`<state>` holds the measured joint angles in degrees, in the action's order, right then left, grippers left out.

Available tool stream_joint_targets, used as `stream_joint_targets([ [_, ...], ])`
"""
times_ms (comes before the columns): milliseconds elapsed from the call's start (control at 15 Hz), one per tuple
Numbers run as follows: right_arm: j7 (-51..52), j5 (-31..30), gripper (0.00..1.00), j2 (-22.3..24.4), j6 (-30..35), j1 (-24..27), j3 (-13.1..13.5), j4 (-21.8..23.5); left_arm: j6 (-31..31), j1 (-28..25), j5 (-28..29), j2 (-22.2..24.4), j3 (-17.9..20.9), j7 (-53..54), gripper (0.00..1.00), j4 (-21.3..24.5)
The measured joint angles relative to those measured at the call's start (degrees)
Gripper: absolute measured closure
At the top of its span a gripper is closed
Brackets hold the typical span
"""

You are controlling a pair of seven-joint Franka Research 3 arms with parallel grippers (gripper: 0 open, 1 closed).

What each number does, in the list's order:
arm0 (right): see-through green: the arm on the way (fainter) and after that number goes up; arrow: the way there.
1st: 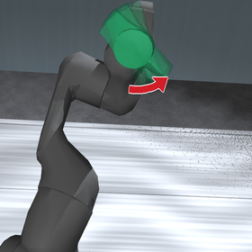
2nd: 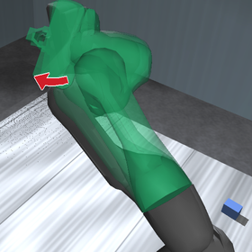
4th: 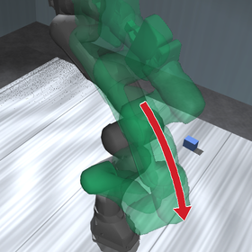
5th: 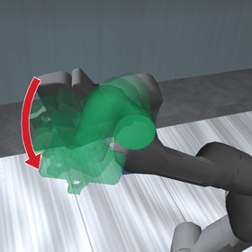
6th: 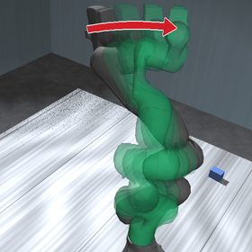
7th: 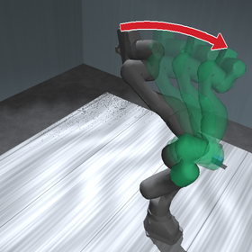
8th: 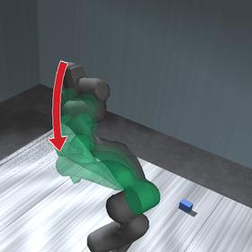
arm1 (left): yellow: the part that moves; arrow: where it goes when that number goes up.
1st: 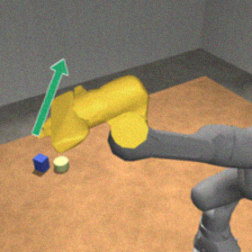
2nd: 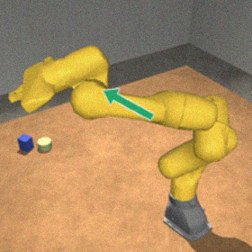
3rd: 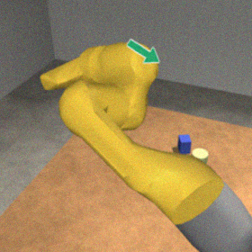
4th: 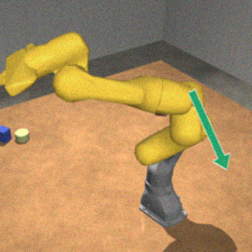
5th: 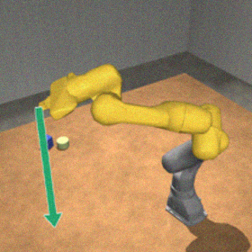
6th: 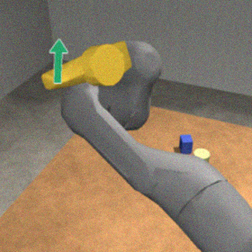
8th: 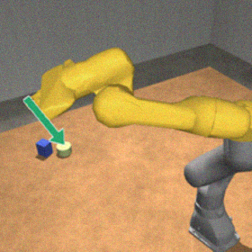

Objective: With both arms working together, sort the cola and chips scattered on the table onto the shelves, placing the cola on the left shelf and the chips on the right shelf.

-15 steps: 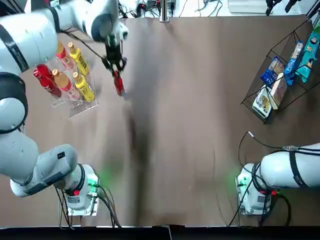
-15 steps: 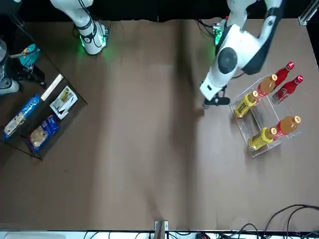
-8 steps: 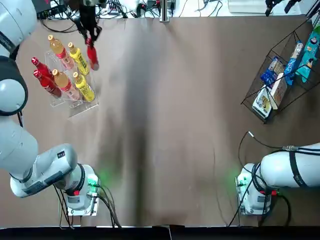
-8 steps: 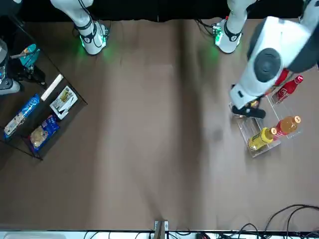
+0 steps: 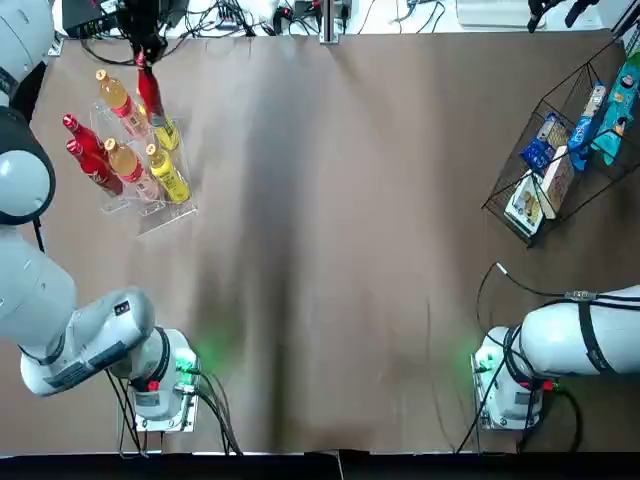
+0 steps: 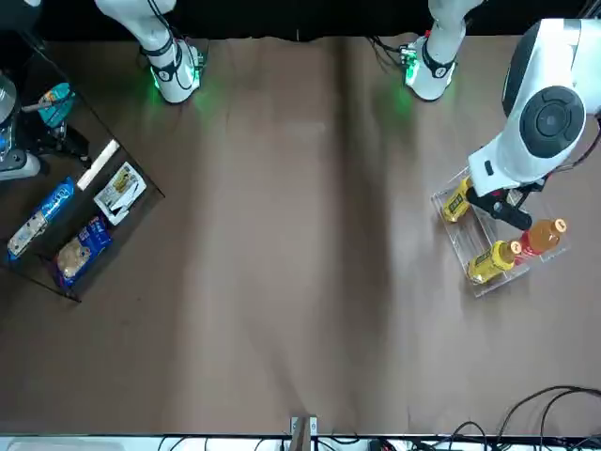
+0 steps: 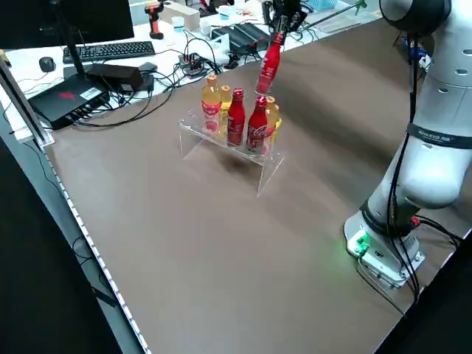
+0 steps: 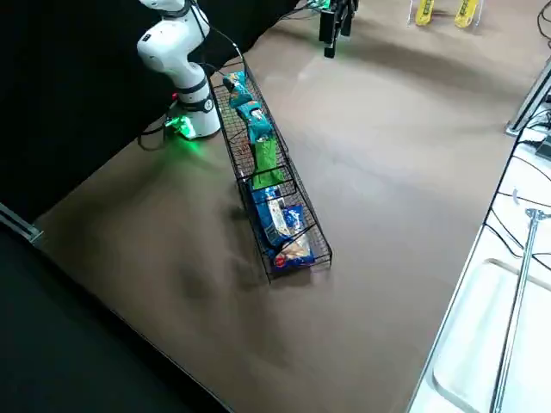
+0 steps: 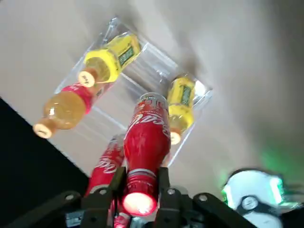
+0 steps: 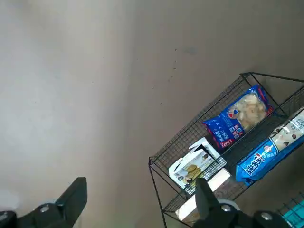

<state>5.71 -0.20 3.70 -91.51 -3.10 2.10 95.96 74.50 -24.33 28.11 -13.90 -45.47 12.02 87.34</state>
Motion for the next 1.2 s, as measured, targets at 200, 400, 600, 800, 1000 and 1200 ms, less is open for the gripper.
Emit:
stream_joint_targets([
  [200,0.0,0.02,0.0,0.0,-0.01,0.24,0.09,0.0,-1.54,0.02,4.44,0.02,0.0,8.69,0.68,-1.16],
  [400,0.01,0.07,0.0,-0.13,0.0,0.24,0.05,0.0,-1.79,0.05,9.32,0.25,-0.01,17.29,0.68,-1.77],
  [600,0.01,0.08,0.0,-0.31,-0.01,0.24,0.05,0.0,-2.26,-1.25,12.73,0.65,-0.01,26.72,0.68,-1.91],
  [800,0.02,0.08,0.0,-0.34,-0.01,0.25,0.05,0.0,-2.29,-4.18,15.63,0.72,0.02,36.2,0.68,-1.95],
  [1000,0.36,0.08,0.0,-0.54,0.03,0.2,-0.05,0.0,-1.9,-6.37,17.72,0.72,0.04,43.43,0.68,-1.97],
  [1200,0.38,0.08,0.0,-0.6,0.03,0.2,-0.04,0.0,0.61,-8.38,17.85,0.72,0.04,45.58,0.68,-1.97],
])
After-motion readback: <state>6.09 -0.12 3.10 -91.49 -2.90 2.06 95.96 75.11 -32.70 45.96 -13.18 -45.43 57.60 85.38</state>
